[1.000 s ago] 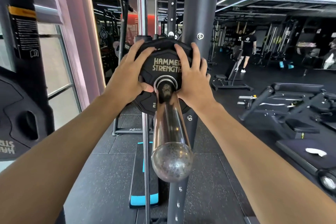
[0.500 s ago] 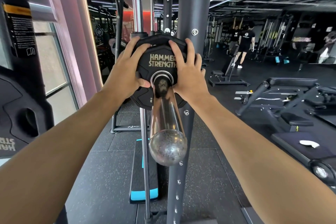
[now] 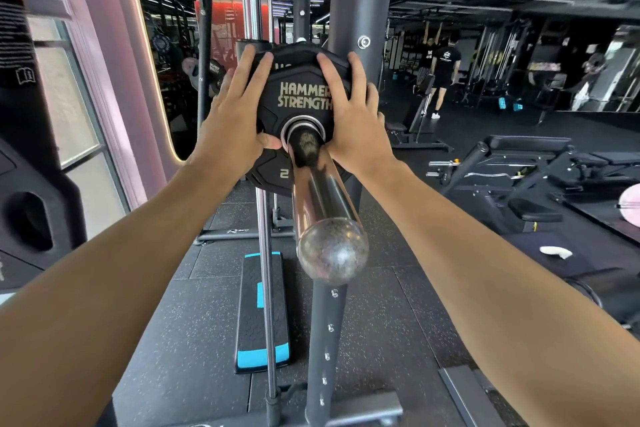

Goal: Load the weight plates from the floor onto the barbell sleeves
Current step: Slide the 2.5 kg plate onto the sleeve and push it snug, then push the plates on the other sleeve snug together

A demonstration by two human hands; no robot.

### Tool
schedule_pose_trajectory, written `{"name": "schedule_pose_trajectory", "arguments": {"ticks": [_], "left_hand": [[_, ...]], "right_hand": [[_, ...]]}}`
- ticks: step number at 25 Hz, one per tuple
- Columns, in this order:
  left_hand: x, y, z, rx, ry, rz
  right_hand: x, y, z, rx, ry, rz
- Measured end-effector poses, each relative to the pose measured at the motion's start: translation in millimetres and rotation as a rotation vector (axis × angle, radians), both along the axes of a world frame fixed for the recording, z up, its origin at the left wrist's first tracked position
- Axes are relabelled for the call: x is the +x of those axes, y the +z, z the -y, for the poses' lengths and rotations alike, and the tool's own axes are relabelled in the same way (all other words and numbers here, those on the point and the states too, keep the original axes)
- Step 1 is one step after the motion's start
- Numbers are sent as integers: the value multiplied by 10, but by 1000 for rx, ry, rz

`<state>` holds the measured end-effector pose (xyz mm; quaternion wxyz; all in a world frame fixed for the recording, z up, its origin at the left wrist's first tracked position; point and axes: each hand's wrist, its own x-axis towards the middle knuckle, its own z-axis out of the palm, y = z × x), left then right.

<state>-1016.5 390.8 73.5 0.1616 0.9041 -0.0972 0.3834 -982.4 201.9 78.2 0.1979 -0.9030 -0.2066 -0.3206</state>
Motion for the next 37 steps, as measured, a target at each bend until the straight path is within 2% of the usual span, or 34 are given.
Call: {"name": "schedule_pose_trajectory", "arguments": {"ticks": [3, 5, 9, 10, 15, 16, 22, 29, 33, 37], "left_hand": [[-220, -142, 96, -23, 309, 60], [-447, -239, 258, -117, 427, 60], [-524, -846, 566, -234, 339, -188], [-559, -946, 727, -331, 281, -226], [-1183, -841, 2229, -26, 199, -96], [-1136, -926, 2415, 11, 125, -93], [-1022, -1020, 3412, 247, -22, 11], [-107, -1421, 3680, 297, -59, -82], [819, -1653, 3764, 285, -73, -196], [1677, -1715, 3781, 276, -86, -229]], "right_hand": [[-96, -103, 61, 5, -4, 12], [-201, -231, 215, 34, 9, 28], [-491, -491, 869, 67, 49, 117], [-570, -557, 1060, 53, 46, 130], [-959, -851, 2318, 9, -22, 102], [-1028, -911, 2594, 2, -48, 85], [-1118, -1257, 3757, -47, -146, 19], [-374, -1677, 4074, -59, -159, -69], [432, -1899, 4160, -89, -187, -160], [1327, -1978, 4185, -82, -175, -219]]}}
